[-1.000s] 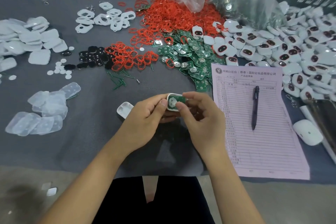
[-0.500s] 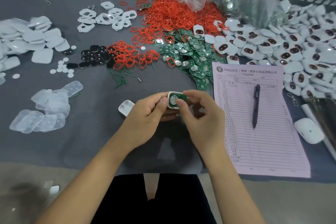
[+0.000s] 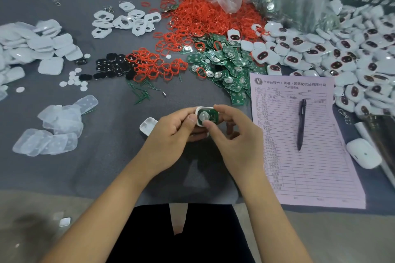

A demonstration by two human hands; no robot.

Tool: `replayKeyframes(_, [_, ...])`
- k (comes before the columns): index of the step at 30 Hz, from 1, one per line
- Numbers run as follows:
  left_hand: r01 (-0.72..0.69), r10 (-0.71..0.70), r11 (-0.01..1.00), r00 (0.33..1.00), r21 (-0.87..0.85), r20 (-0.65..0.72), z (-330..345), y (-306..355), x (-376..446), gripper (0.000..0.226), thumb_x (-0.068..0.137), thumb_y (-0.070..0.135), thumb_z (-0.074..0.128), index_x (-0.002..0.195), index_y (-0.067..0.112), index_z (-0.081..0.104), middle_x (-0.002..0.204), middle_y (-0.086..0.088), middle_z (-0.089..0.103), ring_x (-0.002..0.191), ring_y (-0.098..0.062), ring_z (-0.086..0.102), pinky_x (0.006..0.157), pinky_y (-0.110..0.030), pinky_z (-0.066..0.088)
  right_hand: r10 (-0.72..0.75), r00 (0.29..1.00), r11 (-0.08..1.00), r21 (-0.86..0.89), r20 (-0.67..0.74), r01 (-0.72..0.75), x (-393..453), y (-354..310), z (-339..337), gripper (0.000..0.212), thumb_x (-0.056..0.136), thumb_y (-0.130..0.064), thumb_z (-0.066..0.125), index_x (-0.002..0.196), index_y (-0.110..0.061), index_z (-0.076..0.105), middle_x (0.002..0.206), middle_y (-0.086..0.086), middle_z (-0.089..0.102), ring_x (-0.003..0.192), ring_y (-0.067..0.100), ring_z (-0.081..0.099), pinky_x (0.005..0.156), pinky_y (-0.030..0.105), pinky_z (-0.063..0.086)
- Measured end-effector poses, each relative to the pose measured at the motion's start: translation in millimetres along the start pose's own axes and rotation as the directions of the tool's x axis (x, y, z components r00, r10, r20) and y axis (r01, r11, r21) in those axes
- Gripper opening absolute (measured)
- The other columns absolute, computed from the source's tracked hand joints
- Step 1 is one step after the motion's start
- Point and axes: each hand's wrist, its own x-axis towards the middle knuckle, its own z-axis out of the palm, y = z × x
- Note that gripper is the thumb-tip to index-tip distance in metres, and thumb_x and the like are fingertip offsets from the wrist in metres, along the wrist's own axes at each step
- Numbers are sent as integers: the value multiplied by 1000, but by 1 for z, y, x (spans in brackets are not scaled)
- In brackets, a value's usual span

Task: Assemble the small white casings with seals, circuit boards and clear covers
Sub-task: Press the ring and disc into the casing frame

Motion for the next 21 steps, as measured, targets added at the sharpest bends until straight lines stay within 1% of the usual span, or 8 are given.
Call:
replayKeyframes(4, [-1,1,1000,1000,-12,7,0,0,0,34,112,9,39,137,13,62,125,-7,74,116,-22,72,95,-32,59,-95,995,993,-78,-32,92,0,-1,0,31,87,-26,83,116,-24,73,91,-30,57,81,1,53,70,19,42])
replayKeyframes(9, [-6,6,1000,1000,-18,14,0,0,0,34,112,11,40,137,15,63,124,-4,75,115,-21,72,93,-31,59,-118,993,990,-81,-26,115,0,1,0,29,88,-26,82,115,-22,73,90,-29,54,84,-1,50,71,19,41])
replayKeyframes(11, [-8,8,1000,1000,-18,14,0,0,0,34,112,12,40,137,15,63,123,-5,75,115,-21,72,92,-30,60,-106,994,993,-59,-28,104,0,0,0,29,87,-26,83,114,-24,72,89,-25,56,82,2,53,69,19,42])
replayKeyframes(14, [-1,1,999,1000,-35,10,0,0,0,34,112,11,39,135,17,63,122,-4,75,113,-20,73,90,-27,60,-32,999,999,9,-38,33,0,-1,-1,30,86,-29,84,113,-32,70,87,-15,63,77,12,58,63,24,46])
replayKeyframes(18, [3,-2,999,1000,-45,17,0,-1,0,34,112,11,38,137,15,62,123,-4,75,114,-20,73,91,-27,59,11,999,998,58,-36,-9,-1,-2,-2,29,86,-34,84,112,-31,71,87,-14,66,75,15,60,64,16,42])
replayKeyframes(21, [-1,2,1000,1000,-26,24,0,-1,1,34,112,11,39,135,17,63,121,-2,76,112,-19,73,89,-26,60,11,1000,997,71,-27,-9,-1,-4,-2,29,85,-35,83,111,-36,69,88,-17,67,71,12,59,63,11,39])
